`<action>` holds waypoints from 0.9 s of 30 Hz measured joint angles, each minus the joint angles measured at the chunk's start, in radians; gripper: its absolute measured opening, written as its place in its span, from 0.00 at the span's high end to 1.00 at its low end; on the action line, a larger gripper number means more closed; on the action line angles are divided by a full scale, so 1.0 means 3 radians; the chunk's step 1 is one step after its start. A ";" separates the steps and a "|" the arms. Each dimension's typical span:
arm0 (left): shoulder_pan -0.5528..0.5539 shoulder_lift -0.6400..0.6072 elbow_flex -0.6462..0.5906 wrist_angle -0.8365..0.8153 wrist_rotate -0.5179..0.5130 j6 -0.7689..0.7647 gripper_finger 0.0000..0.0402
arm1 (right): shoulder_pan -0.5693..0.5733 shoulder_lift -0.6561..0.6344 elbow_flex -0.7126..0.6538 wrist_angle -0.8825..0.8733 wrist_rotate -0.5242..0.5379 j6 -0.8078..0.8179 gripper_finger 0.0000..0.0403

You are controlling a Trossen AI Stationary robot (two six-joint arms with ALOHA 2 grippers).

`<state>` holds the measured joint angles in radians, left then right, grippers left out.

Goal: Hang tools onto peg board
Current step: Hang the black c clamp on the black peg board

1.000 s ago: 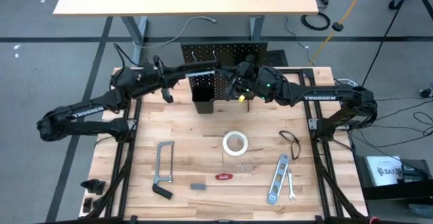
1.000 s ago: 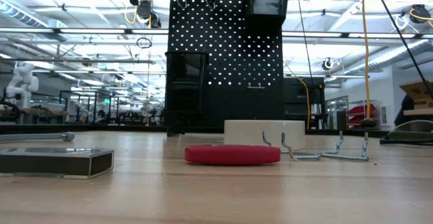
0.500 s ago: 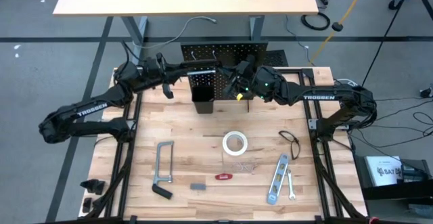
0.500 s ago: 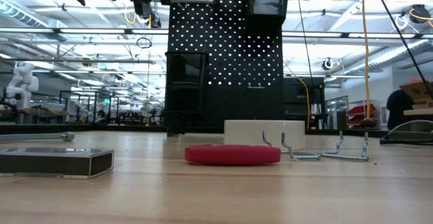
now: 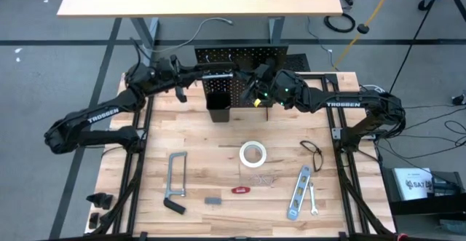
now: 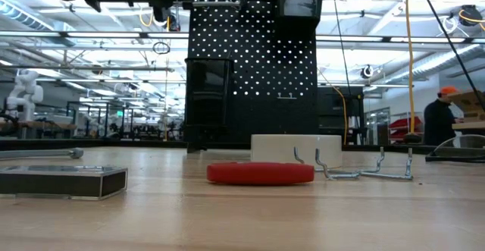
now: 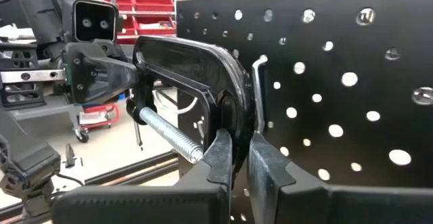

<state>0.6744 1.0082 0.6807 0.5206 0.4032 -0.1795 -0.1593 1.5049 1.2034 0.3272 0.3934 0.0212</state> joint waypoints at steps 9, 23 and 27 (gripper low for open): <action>0.0188 0.0050 0.0000 0.0091 0.0292 -0.0074 0.88 | 0.0000 -0.0002 0.0001 0.0002 -0.0010 0.0029 0.97; 0.0258 0.0079 0.0000 0.0049 0.0378 -0.0089 0.88 | -0.0006 0.0001 0.0004 -0.0009 0.0017 0.0082 0.97; 0.0264 0.0130 0.0000 0.0067 0.0378 -0.0098 0.88 | -0.0015 0.0001 0.0004 -0.0025 0.0034 0.0102 0.97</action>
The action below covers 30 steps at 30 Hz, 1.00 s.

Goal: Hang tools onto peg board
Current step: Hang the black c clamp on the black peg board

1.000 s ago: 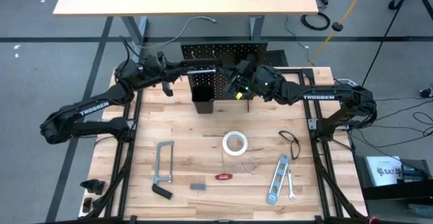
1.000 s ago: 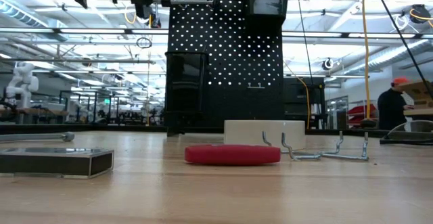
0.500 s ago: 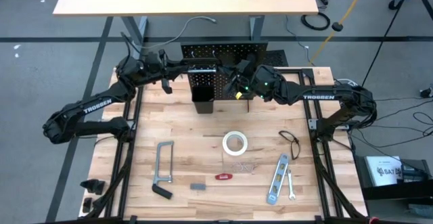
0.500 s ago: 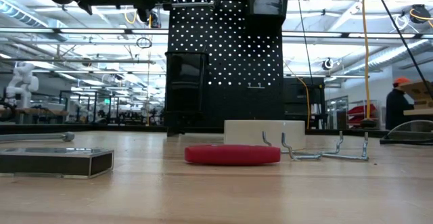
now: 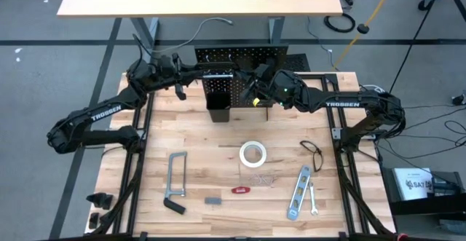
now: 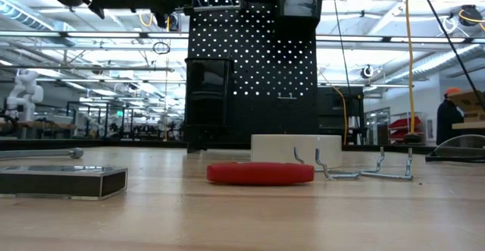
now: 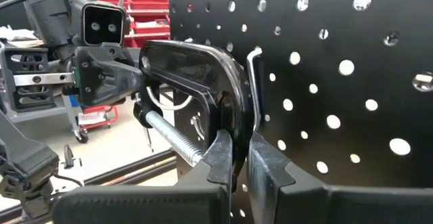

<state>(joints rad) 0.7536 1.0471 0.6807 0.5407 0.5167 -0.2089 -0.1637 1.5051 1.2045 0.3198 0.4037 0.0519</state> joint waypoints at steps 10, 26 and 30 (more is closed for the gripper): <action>0.0070 0.0091 0.0000 0.0023 0.0100 -0.0074 0.88 | -0.0023 0.0000 -0.0001 -0.0050 0.0029 0.0083 0.97; 0.0070 0.0095 -0.0004 0.0004 0.0125 -0.0133 0.88 | -0.0023 0.0000 -0.0001 -0.0110 0.0047 0.0139 0.97; 0.0070 0.0095 -0.0004 -0.0001 0.0127 -0.0150 0.88 | -0.0023 -0.0001 -0.0001 -0.0112 0.0047 0.0140 0.97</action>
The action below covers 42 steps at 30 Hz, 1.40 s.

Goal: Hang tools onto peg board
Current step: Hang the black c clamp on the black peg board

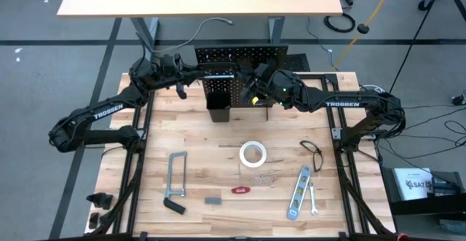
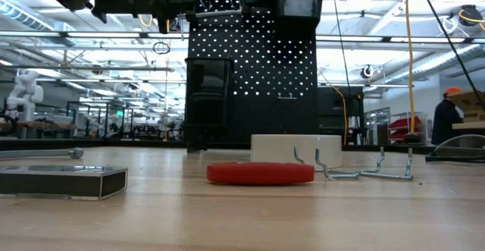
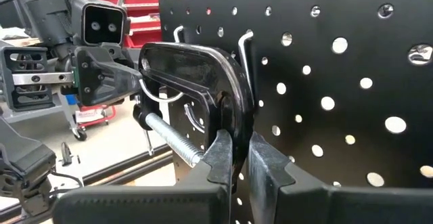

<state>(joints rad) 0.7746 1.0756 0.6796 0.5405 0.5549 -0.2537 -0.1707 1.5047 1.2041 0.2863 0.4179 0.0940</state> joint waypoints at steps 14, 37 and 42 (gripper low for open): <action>0.0001 0.0013 -0.0005 -0.0086 -0.0254 -0.0012 0.75 | 0.0009 -0.0005 0.0008 0.0019 0.0015 -0.0016 0.95; -0.0003 0.0004 -0.0008 -0.0121 -0.0174 -0.0010 0.72 | 0.0008 -0.0004 0.0006 0.0002 0.0058 -0.0014 0.94; -0.0003 0.0001 -0.0006 -0.0114 -0.0111 0.0028 0.72 | 0.0006 -0.0004 0.0005 0.0010 0.0063 -0.0040 0.94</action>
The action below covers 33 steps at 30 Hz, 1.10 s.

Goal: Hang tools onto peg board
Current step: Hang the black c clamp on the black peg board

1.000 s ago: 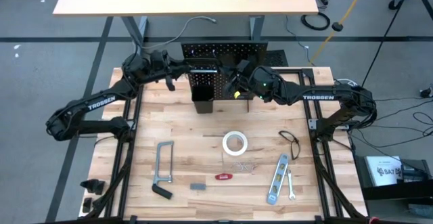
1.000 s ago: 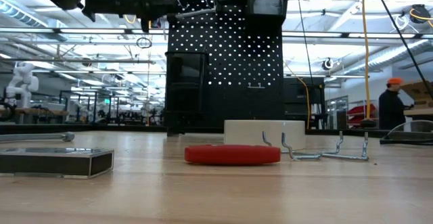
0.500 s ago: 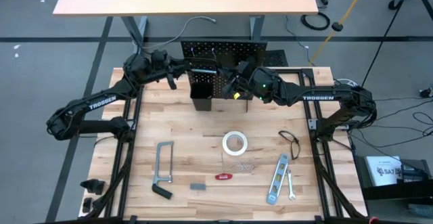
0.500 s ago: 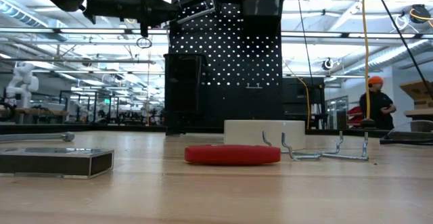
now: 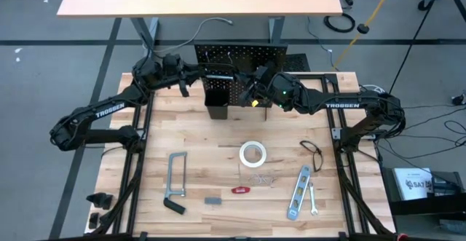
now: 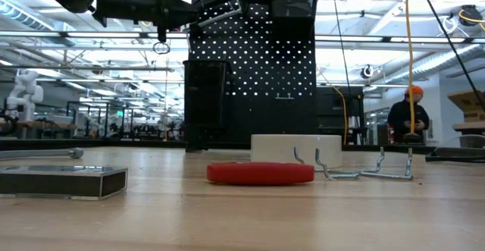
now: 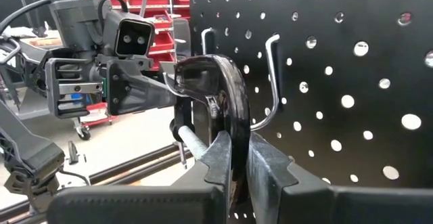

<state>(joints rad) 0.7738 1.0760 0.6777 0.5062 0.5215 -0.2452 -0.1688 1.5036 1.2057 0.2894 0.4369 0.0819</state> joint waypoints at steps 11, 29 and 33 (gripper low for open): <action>-0.0002 -0.0005 0.0005 0.0011 0.0235 0.0157 0.72 | 0.0027 0.0000 -0.0003 0.0184 0.0008 -0.0155 0.97; 0.0099 -0.0111 0.0006 -0.0307 0.0295 0.0409 0.48 | 0.0023 0.0000 -0.0003 0.0160 0.0011 -0.0154 0.97; 0.0148 -0.0222 0.0006 -0.0366 0.0299 0.0431 0.44 | 0.0023 0.0000 -0.0004 0.0154 0.0014 -0.0163 0.97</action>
<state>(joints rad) 0.8181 1.0092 0.6796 0.3964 0.6111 -0.1159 -0.1619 1.5036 1.2045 0.3356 0.4412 0.0330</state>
